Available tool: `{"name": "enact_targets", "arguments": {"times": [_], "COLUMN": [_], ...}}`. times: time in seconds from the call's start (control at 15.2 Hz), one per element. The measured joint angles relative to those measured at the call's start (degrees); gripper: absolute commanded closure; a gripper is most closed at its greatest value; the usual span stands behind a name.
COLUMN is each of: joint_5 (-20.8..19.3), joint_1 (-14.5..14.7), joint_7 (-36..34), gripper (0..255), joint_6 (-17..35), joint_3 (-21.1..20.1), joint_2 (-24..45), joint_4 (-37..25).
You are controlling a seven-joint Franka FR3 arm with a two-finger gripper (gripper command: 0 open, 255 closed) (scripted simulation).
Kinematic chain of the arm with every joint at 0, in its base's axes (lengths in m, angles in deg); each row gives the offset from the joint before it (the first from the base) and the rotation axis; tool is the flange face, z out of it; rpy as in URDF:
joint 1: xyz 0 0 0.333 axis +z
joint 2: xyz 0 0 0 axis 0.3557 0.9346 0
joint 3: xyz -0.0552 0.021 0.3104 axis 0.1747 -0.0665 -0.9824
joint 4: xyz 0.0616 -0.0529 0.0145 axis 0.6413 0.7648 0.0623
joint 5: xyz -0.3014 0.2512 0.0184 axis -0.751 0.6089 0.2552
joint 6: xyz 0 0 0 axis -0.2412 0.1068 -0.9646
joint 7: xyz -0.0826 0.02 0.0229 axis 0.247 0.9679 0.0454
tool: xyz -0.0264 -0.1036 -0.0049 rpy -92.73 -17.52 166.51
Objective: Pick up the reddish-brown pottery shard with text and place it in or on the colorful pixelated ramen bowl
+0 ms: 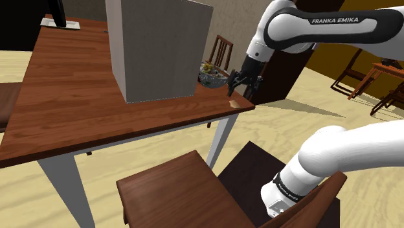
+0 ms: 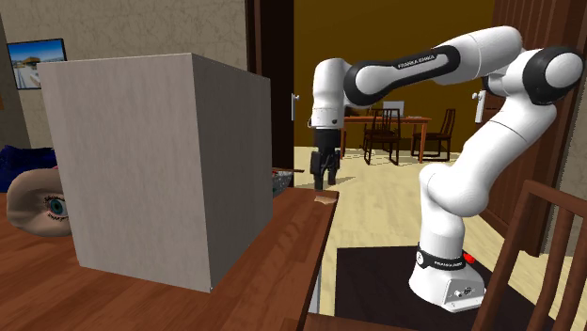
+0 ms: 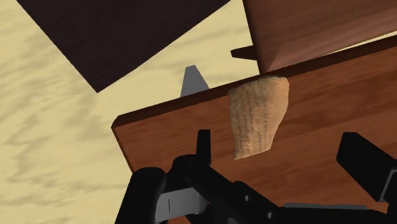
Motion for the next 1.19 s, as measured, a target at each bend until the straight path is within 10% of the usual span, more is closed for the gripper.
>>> {"name": "enact_targets", "arguments": {"times": [0.86,0.92,1.19], "joint_5": [-1.23,-1.23,-1.35], "joint_1": [-0.63,-0.63,-0.68], "joint_7": [-4.57,-4.57,-4.55], "gripper": [0,255,255], "joint_6": [3.58,3.58,3.57], "joint_3": [-3.42,-3.42,-3.35], "joint_2": [1.86,1.86,1.75], "joint_4": [3.25,3.25,3.17]}}
